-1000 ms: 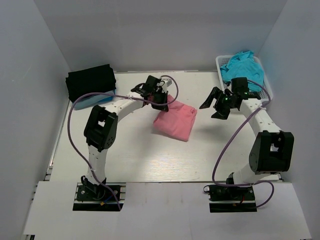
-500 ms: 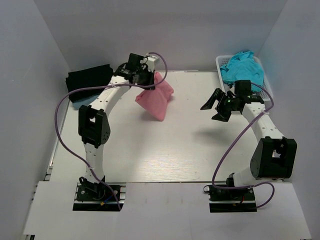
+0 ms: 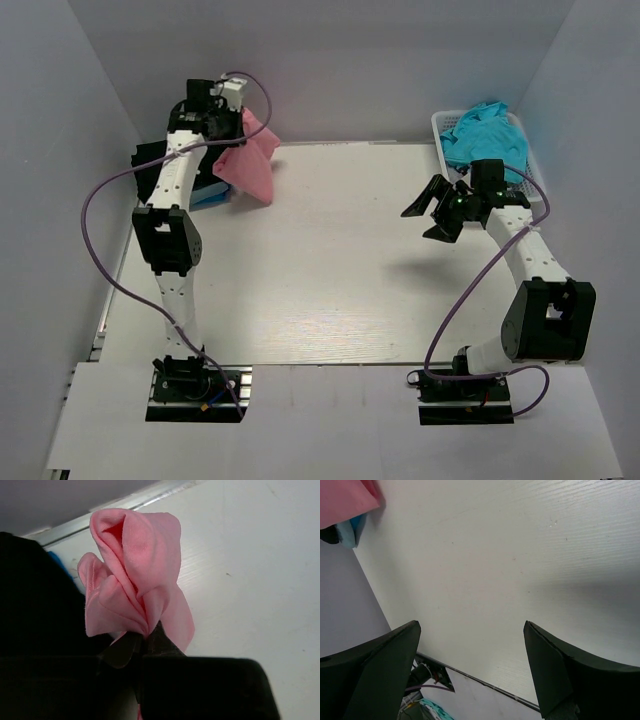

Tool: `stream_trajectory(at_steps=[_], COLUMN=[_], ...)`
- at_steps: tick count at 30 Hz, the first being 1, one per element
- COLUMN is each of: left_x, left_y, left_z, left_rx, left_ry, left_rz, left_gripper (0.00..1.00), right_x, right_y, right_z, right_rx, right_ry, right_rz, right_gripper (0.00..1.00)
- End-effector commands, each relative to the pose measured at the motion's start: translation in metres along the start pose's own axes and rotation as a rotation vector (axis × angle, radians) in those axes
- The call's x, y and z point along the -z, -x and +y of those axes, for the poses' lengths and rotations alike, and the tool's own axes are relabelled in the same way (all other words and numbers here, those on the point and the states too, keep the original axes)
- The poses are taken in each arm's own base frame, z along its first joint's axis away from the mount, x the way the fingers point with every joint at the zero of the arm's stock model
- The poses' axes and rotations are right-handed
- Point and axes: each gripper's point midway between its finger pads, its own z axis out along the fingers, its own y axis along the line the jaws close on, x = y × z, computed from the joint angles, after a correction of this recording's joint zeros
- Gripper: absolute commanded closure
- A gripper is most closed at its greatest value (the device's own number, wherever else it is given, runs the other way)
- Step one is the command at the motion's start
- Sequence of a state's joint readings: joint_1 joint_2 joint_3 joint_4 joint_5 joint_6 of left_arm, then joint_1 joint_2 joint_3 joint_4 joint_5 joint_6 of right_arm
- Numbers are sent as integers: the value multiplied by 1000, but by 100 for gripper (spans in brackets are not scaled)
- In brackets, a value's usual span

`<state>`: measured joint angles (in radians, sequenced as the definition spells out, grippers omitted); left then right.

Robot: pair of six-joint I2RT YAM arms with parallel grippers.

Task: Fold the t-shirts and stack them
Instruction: Put the neatly folded tshirt into the corner of the board with the left arm

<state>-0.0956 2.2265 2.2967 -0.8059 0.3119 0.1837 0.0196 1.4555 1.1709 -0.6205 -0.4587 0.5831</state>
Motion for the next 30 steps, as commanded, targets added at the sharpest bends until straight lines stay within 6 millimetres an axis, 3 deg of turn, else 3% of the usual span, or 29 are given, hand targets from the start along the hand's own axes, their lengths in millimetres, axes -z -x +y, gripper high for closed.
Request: stream_trajectory(at_steps=[1, 5, 6, 11, 12, 16, 20, 30], left_x=[34, 45, 54, 82, 88, 104, 118, 96], left_y=[39, 40, 49, 73, 81, 87, 83, 37], left_z=[21, 47, 65, 85, 81, 92, 118, 166], left_rx=[-27, -3, 22, 104, 110, 143, 176, 281], left_ry=[17, 10, 37, -33, -69, -125, -114, -105], left_rz=[-117, -151, -196, -311, -339, -395, -423, -379], left_gripper=[100, 100, 100, 100, 100, 100, 100, 100], right_x=[15, 14, 14, 7, 5, 3, 6, 19], right_y=[17, 22, 22, 15, 15, 15, 17, 29], right_z=[20, 9, 6, -8, -8, -10, -9, -1], right_rx=[22, -5, -13, -65, -70, -94, -104, -102], right_ry=[37, -27, -44, -81, -80, -87, -94, -108], right_rz=[-77, -106, -112, -114, -116, -117, -138, -196], right_gripper=[10, 10, 10, 10, 10, 10, 10, 10])
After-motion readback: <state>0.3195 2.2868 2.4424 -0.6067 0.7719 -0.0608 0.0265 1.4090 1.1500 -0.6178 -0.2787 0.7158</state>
